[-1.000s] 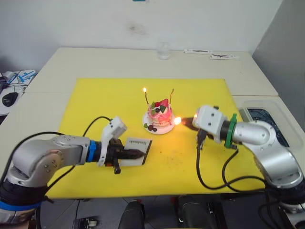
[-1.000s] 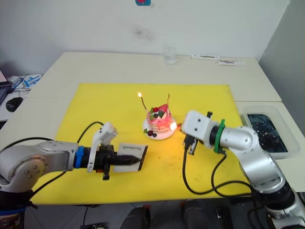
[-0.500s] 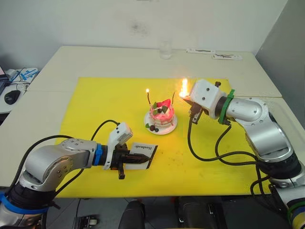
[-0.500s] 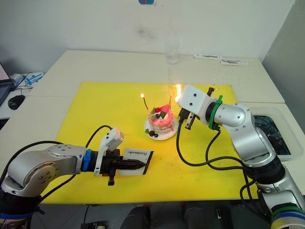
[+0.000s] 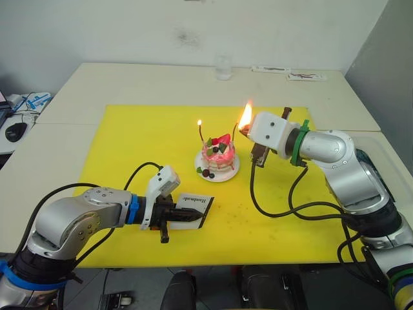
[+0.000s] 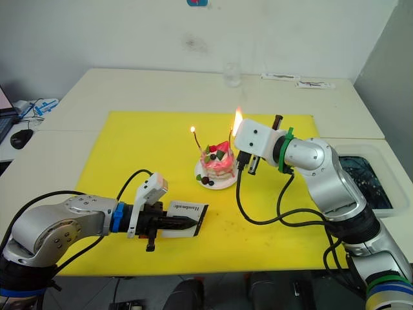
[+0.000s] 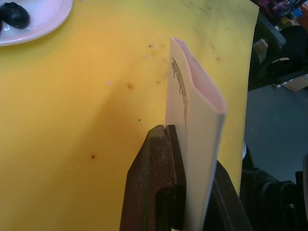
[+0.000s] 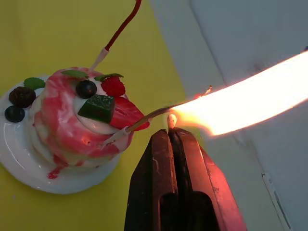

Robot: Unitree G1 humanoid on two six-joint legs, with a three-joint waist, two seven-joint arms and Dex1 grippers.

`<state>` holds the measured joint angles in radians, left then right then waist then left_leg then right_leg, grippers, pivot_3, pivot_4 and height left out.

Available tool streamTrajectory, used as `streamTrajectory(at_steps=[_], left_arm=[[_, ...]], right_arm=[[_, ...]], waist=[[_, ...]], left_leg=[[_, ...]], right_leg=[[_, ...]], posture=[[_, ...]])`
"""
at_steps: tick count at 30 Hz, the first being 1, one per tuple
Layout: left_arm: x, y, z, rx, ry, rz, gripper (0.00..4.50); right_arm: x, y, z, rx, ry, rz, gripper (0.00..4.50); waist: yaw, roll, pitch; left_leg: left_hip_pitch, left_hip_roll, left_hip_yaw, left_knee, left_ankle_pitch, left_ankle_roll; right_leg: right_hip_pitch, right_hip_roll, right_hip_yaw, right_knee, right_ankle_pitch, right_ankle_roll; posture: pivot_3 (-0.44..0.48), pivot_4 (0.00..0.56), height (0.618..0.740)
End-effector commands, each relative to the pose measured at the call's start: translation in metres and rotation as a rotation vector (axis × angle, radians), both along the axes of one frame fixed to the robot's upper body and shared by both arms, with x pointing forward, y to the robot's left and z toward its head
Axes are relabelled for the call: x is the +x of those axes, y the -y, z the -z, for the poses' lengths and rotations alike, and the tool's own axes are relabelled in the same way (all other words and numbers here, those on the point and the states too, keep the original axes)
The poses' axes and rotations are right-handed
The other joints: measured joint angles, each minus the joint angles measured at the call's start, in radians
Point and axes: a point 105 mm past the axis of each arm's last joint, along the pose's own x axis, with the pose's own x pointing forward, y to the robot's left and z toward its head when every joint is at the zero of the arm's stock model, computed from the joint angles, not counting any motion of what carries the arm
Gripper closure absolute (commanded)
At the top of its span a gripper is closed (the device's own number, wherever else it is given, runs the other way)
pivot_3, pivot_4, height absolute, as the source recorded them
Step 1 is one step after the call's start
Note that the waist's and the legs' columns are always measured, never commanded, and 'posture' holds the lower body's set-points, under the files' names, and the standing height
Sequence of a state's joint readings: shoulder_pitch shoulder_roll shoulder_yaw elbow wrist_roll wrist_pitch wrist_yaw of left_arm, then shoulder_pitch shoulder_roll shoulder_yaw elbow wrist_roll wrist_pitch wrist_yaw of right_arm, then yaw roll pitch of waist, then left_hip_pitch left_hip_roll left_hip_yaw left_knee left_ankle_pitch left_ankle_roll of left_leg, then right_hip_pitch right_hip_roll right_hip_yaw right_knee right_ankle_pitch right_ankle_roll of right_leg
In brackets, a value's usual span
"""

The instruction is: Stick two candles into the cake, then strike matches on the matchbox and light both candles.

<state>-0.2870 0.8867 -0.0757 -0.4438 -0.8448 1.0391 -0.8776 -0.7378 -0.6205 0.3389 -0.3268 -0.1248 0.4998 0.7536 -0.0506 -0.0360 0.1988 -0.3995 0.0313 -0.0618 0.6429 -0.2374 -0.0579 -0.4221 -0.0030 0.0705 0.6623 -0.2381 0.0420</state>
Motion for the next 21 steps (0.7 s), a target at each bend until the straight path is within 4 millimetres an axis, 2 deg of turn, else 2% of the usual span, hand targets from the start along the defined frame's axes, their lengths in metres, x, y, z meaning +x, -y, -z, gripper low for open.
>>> streamTrajectory(at_steps=[1, 21], left_arm=[[-0.0022, 0.0059, -0.0073, -0.01, 0.037, 0.037, 4.5], [-0.0008, 0.0091, -0.013, -0.012, 0.04, 0.046, 4.5]], right_arm=[[-0.0025, -0.0055, -0.0153, -0.01, 0.072, -0.03, 4.47], [0.0046, -0.0039, -0.0173, -0.067, 0.111, -0.035, 4.47]], waist=[[0.0, 0.0, 0.0], [0.0, 0.0, 0.0]], left_leg=[[0.0, 0.0, 0.0, 0.0, 0.0, 0.0], [0.0, 0.0, 0.0, 0.0, 0.0, 0.0]], right_leg=[[0.0, 0.0, 0.0, 0.0, 0.0, 0.0], [0.0, 0.0, 0.0, 0.0, 0.002, 0.003]], posture=[[0.0, 0.15, 0.74], [0.0, 0.15, 0.74]])
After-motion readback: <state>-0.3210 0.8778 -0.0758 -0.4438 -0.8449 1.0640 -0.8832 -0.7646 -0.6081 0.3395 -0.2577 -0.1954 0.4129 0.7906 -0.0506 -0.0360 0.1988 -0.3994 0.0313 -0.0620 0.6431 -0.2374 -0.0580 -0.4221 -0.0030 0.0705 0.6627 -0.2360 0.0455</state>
